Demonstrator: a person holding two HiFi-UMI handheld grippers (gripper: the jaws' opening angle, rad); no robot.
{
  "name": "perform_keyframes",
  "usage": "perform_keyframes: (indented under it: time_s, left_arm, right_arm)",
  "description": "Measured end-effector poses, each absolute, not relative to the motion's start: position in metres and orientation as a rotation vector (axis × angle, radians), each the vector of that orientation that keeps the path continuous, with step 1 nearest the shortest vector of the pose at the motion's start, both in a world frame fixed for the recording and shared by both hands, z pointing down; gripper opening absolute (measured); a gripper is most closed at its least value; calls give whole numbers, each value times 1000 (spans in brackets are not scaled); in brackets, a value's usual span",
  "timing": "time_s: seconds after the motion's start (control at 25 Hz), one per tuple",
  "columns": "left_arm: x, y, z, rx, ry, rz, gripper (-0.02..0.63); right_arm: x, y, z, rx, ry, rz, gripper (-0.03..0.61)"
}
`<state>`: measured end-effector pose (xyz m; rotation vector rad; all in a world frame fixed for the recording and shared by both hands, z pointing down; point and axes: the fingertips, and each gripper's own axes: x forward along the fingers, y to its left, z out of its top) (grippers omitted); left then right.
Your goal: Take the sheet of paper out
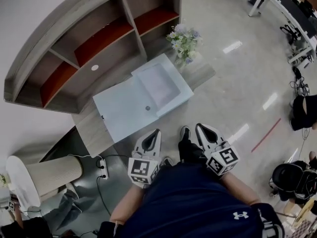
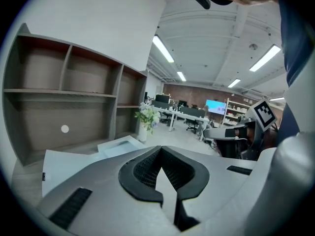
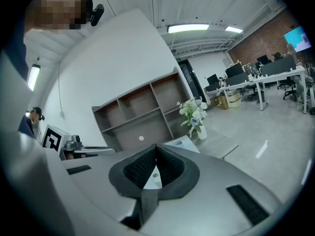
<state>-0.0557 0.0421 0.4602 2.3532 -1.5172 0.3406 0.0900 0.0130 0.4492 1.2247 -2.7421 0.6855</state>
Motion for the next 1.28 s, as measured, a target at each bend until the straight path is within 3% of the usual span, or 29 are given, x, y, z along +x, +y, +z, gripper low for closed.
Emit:
perform_keyframes:
  time_s: [0.36,0.68,0.8,1.08,1.28]
  left_arm:
    - [-53,-52,468,2219,-1584,322,14]
    - [-96,-96,515,1950,-1611,253,19]
    - [-112,-108,553,1890,-1549,314,92]
    - [-137,-125,631,1671,-1320,222,111]
    - [-136,-138,668,1578,-1192,197,190]
  right_arm:
    - [99,-84,454,1091,-2756,757,14]
    - [102,-124,472,1040,-2748,875,14]
    - [105,-137,488,1098,-2694,979,14]
    - [108,-150,528,1186,-2542,1131,14]
    - [110,-157,559,1239,-2457,1132,15]
